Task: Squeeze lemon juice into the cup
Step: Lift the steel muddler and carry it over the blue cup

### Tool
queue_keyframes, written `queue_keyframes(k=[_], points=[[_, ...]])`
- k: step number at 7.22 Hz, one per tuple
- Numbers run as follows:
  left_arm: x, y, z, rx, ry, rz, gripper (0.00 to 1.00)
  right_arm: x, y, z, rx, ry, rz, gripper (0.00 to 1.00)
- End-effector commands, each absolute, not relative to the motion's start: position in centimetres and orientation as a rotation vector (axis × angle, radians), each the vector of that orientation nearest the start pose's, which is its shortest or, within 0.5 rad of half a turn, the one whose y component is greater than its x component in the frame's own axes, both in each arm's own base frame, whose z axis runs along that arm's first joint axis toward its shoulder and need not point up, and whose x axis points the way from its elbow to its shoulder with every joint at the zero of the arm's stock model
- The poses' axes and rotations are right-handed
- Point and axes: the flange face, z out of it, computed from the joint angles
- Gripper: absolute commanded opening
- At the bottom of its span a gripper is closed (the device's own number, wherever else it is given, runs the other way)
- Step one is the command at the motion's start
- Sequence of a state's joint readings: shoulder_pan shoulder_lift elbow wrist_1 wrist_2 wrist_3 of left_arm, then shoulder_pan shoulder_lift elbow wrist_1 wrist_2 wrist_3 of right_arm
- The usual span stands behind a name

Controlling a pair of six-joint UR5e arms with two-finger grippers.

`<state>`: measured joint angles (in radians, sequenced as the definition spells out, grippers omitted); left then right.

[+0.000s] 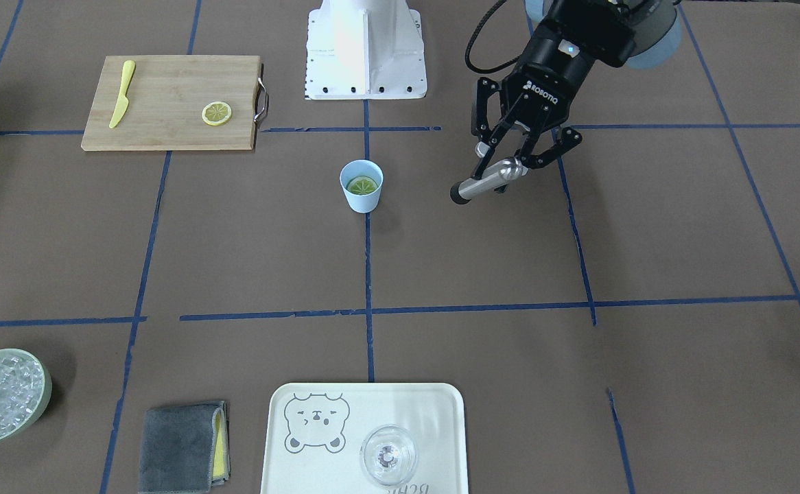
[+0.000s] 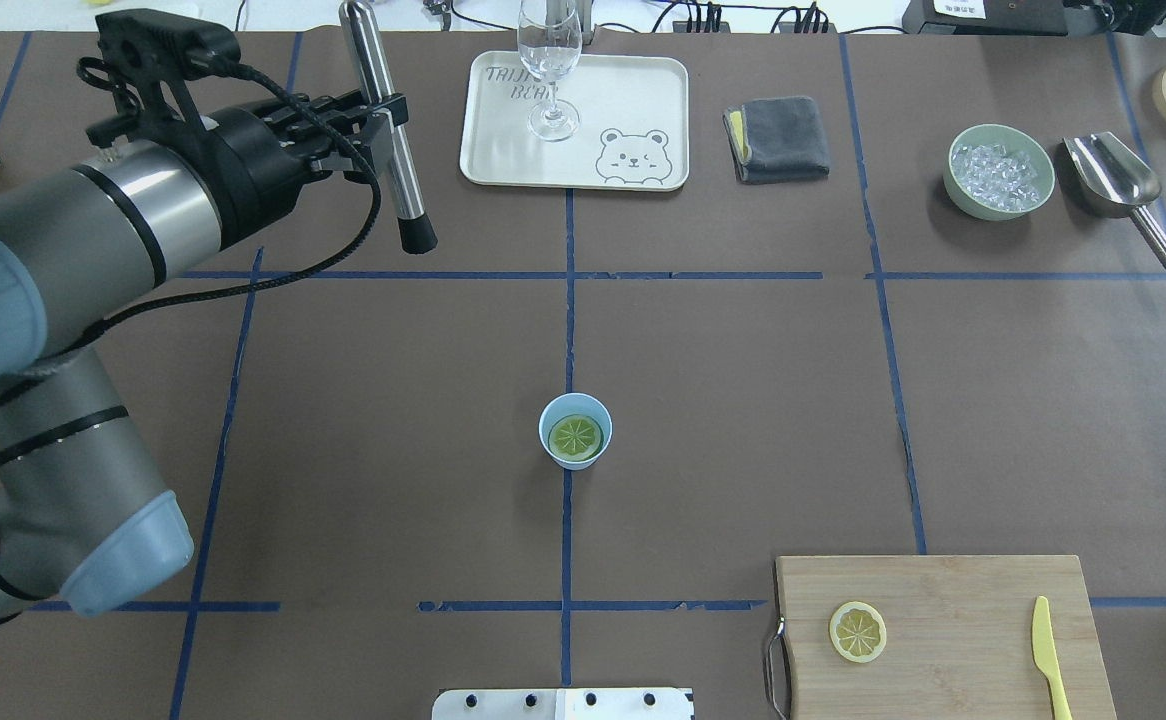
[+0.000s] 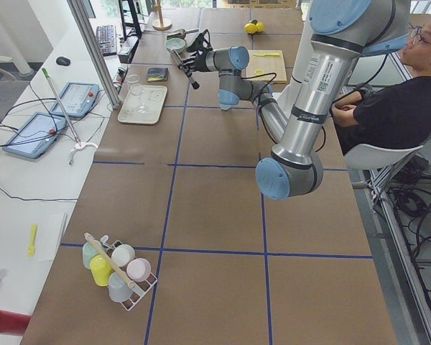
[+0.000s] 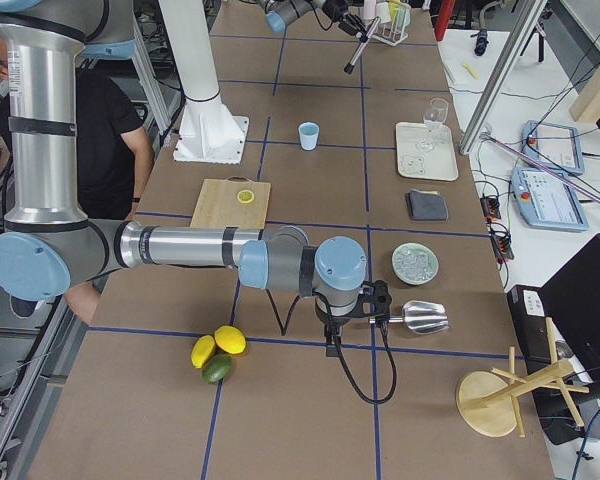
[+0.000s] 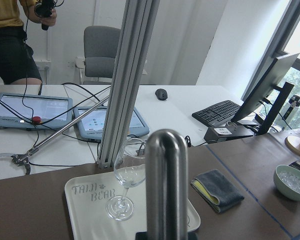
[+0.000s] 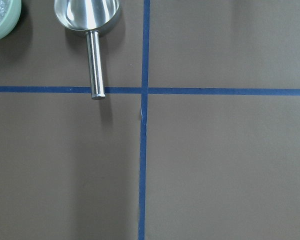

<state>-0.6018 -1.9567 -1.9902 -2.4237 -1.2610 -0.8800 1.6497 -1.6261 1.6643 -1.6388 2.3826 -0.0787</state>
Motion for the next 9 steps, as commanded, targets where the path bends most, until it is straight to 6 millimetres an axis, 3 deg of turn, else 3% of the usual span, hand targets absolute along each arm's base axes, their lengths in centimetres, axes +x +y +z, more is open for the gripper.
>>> queue_keyframes(k=[1, 3, 4, 6, 9], points=[[35.7, -38.6, 14.9, 1.238, 1.161, -0.250, 0.00, 9.8, -46.1, 64.2, 0.041, -0.811, 0.020, 1.00], [40.2, -34.3, 11.9, 1.309, 1.132, -0.190, 0.00, 9.9, -46.5, 63.8, 0.051, -0.807, 0.015, 1.00], [43.8, -32.3, 11.8, 1.288, 1.134, -0.164, 0.00, 9.9, -46.6, 63.8, 0.051, -0.807, 0.015, 1.00], [47.0, -30.1, 10.9, 1.355, 1.064, -0.005, 0.00, 9.9, -46.5, 63.9, 0.046, -0.806, 0.017, 1.00], [51.2, -29.8, 13.8, 1.346, 1.079, 0.018, 0.00, 9.9, -46.5, 64.1, 0.042, -0.809, 0.021, 1.00]])
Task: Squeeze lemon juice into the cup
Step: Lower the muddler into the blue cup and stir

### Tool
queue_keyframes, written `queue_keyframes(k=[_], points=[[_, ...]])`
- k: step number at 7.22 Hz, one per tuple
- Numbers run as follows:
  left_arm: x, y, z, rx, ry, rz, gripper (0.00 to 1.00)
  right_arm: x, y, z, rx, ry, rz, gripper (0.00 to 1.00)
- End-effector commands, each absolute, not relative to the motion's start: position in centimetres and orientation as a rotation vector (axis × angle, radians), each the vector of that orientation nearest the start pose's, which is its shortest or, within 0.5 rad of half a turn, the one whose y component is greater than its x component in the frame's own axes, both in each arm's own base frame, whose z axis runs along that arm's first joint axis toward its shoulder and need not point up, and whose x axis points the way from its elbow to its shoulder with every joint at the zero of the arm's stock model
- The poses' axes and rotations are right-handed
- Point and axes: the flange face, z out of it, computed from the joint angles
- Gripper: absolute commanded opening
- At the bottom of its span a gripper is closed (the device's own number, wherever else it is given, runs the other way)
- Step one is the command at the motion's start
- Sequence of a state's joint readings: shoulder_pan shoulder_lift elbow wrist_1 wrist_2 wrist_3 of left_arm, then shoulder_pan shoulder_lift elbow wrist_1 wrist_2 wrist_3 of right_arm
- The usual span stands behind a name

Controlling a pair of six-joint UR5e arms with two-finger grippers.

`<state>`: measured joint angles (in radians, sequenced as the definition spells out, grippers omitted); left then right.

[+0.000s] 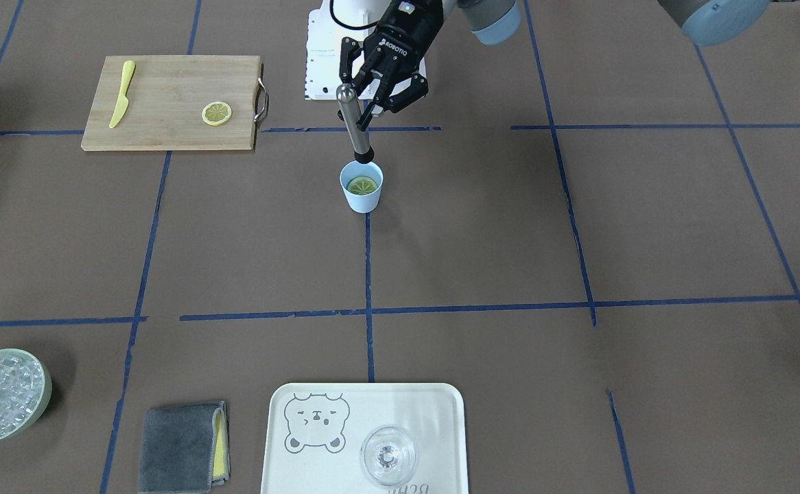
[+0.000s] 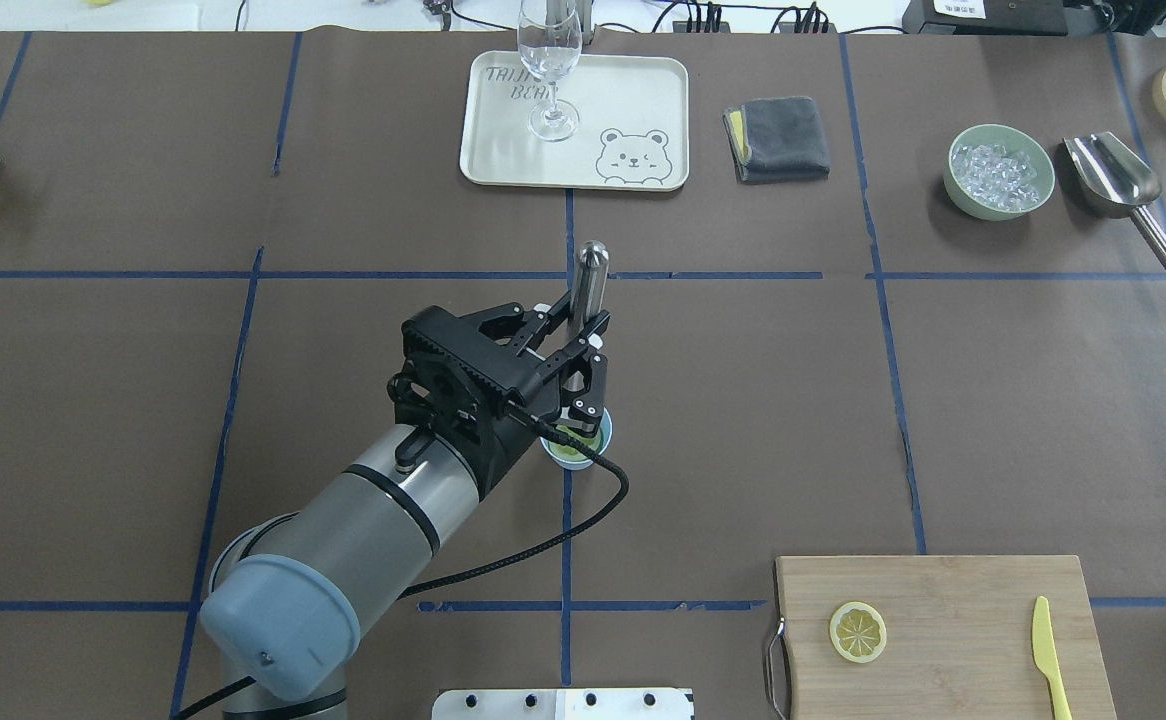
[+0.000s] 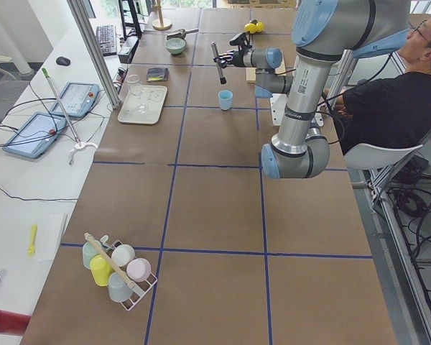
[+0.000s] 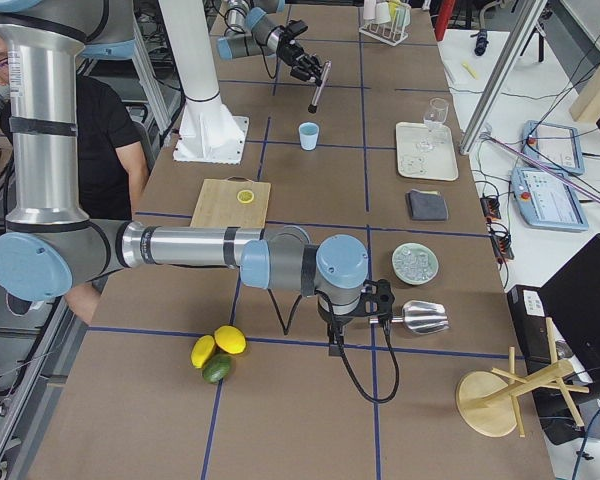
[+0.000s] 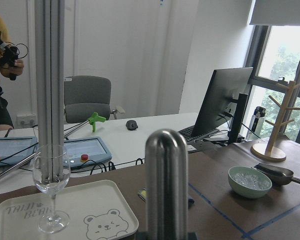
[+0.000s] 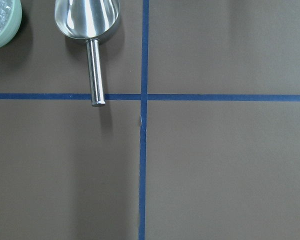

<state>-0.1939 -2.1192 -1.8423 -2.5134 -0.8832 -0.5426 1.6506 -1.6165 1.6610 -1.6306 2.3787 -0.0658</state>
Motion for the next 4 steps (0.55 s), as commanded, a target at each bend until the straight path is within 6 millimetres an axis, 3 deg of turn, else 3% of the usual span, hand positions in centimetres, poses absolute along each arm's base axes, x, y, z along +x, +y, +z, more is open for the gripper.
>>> queue_keyframes(k=[1, 4], points=[[51.5, -29.8, 14.0, 1.346, 1.079, 0.018, 0.00, 9.8, -46.5, 64.0, 0.042, -0.811, 0.023, 1.00], [53.0, -30.1, 15.7, 1.344, 1.078, 0.021, 0.00, 9.9, -46.7, 63.7, 0.046, -0.812, 0.028, 1.00]])
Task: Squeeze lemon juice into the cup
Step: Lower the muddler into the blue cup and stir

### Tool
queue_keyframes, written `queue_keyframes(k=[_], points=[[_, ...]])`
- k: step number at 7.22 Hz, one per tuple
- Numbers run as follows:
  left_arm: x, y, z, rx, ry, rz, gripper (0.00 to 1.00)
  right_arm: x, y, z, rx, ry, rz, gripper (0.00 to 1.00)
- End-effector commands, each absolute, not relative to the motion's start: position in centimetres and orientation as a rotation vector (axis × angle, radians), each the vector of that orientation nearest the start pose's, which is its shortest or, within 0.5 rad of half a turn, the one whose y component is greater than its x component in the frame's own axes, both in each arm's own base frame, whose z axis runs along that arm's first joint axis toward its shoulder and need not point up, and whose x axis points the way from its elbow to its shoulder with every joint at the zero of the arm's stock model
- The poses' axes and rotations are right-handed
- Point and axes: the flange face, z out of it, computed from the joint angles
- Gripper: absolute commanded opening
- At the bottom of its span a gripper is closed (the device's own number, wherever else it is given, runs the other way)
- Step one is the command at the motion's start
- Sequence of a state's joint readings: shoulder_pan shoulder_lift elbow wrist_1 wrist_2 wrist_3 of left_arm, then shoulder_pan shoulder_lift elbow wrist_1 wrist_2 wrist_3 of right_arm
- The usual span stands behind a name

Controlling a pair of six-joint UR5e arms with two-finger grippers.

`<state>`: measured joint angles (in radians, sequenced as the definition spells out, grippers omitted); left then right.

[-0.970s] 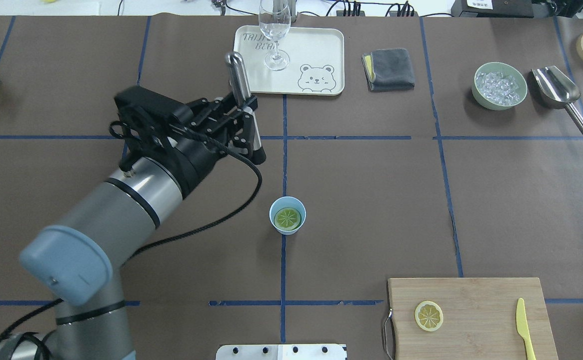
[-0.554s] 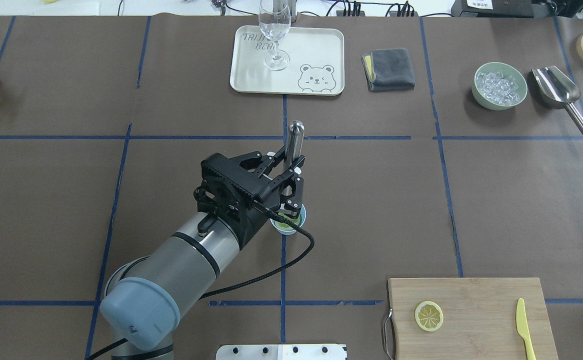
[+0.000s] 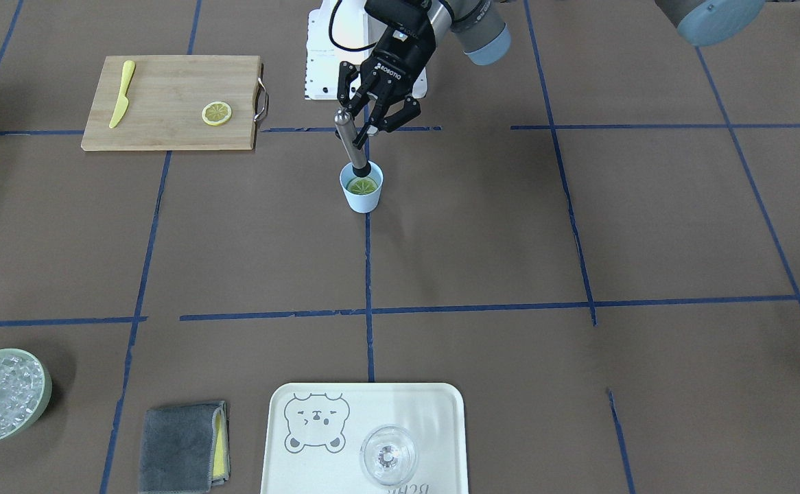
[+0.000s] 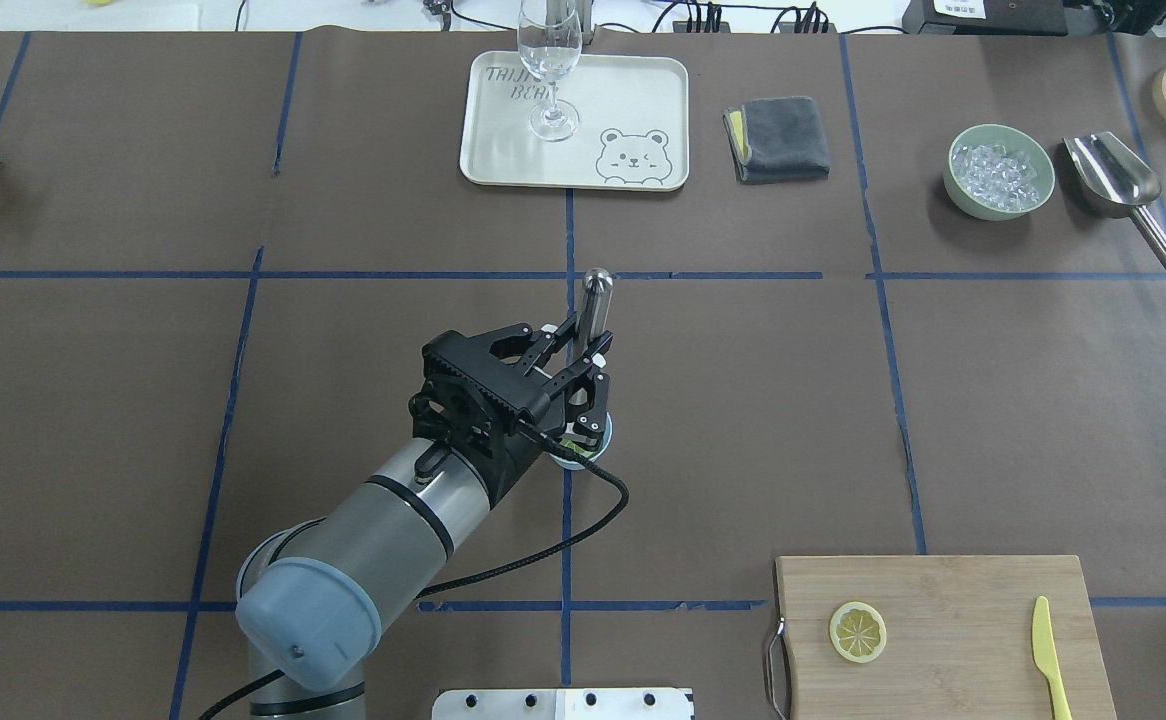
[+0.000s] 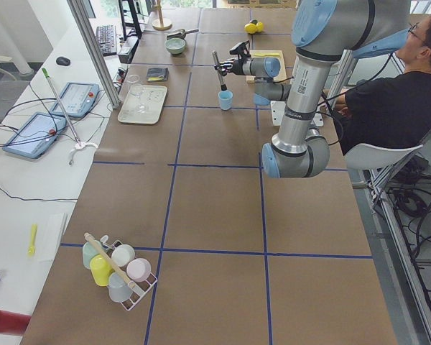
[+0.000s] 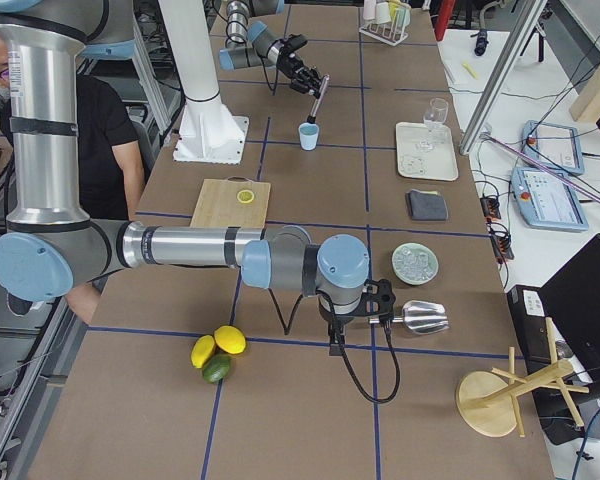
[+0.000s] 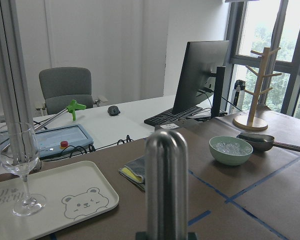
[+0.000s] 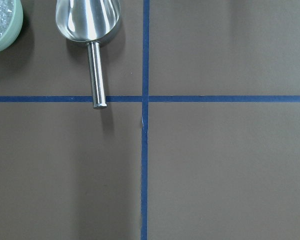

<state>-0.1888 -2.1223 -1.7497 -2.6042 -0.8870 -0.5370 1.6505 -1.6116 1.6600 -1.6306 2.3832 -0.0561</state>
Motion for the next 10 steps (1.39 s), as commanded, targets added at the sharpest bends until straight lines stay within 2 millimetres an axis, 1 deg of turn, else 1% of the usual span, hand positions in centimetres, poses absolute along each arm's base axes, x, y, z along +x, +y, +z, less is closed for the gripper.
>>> queue_keyframes(k=[1, 3, 5, 6, 10], points=[[53.3, -30.0, 15.8, 1.341, 1.076, 0.026, 0.00, 9.9, -46.7, 63.7, 0.045, -0.812, 0.030, 1.00], [54.6, -30.2, 16.7, 1.331, 1.056, 0.045, 0.00, 9.9, -46.7, 63.7, 0.045, -0.812, 0.030, 1.00], [55.8, -30.3, 17.1, 1.325, 1.046, 0.053, 0.00, 9.9, -46.7, 63.7, 0.045, -0.812, 0.030, 1.00], [56.9, -30.5, 17.7, 1.324, 1.042, 0.055, 0.00, 9.9, -46.7, 63.7, 0.045, -0.812, 0.030, 1.00], [57.5, -30.1, 18.3, 1.318, 1.043, 0.063, 0.00, 9.9, -46.9, 63.5, 0.047, -0.812, 0.030, 1.00]])
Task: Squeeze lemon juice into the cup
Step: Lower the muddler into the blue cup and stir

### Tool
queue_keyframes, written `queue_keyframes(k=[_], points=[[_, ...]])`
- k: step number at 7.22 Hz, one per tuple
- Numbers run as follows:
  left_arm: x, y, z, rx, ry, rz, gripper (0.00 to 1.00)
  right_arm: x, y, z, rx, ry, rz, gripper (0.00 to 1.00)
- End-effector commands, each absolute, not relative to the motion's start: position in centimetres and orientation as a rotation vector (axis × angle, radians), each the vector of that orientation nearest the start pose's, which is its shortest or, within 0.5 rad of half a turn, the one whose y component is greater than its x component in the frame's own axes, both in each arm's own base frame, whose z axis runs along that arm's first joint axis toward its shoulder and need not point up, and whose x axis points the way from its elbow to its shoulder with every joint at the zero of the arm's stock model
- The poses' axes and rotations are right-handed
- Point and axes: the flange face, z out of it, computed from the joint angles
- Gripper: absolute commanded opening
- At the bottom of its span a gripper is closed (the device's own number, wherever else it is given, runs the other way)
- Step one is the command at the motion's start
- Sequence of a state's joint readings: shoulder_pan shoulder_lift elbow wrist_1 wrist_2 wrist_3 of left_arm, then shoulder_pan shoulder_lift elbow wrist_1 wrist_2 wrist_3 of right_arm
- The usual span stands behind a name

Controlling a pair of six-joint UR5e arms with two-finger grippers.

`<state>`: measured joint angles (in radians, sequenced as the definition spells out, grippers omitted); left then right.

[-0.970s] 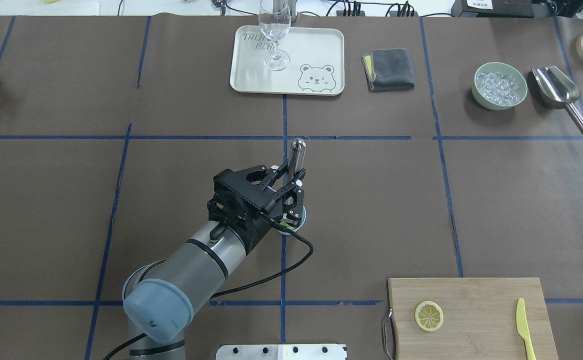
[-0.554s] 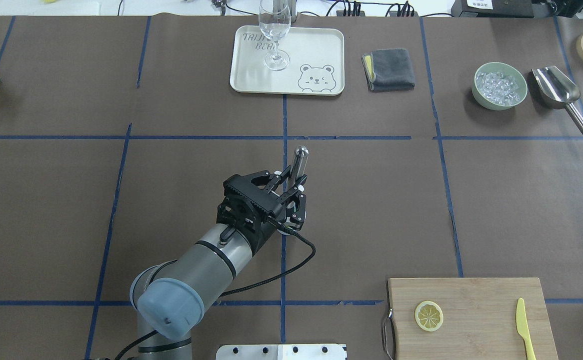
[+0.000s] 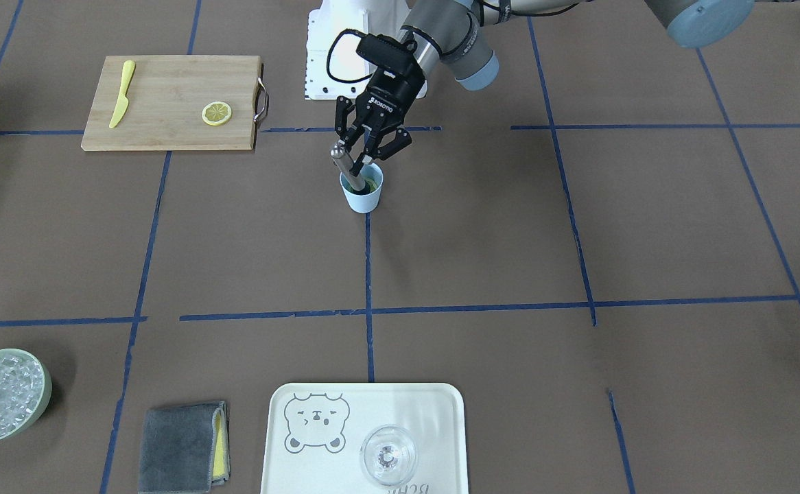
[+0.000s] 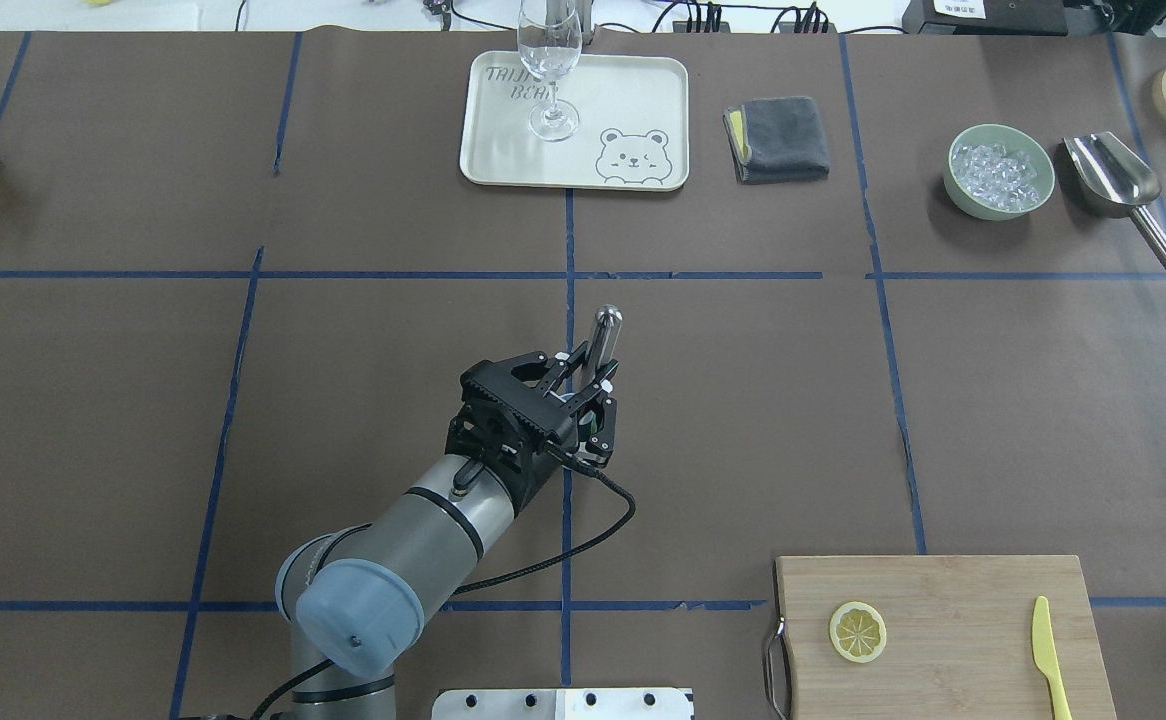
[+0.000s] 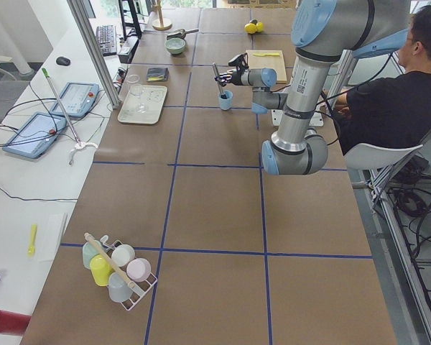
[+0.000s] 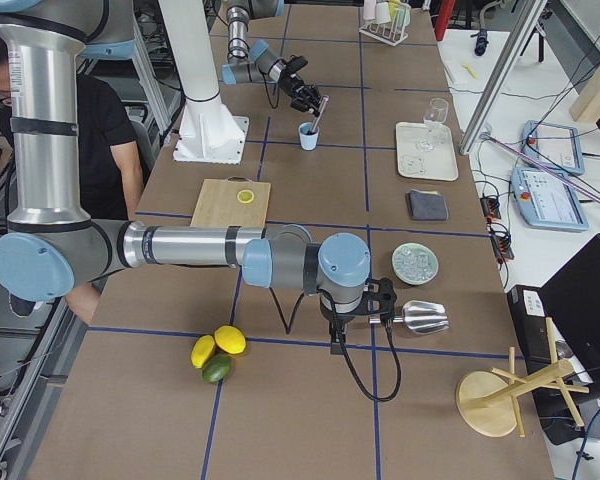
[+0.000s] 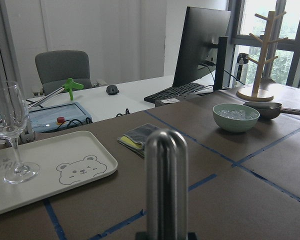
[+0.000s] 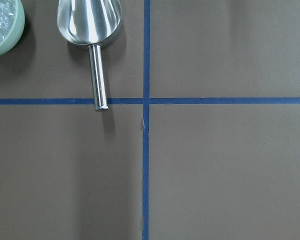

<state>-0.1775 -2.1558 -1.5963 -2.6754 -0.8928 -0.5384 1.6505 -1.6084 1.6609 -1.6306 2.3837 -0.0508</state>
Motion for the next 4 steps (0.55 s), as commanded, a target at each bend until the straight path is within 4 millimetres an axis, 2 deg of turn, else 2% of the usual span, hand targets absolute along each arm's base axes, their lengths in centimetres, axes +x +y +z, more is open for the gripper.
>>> queue_keyframes(k=[1, 4], points=[[57.7, -30.1, 18.5, 1.316, 1.040, 0.067, 0.00, 9.9, -46.9, 63.5, 0.047, -0.812, 0.030, 1.00], [58.5, -28.6, 18.8, 1.302, 1.051, 0.087, 0.00, 9.9, -47.3, 63.1, 0.055, -0.810, 0.028, 1.00]])
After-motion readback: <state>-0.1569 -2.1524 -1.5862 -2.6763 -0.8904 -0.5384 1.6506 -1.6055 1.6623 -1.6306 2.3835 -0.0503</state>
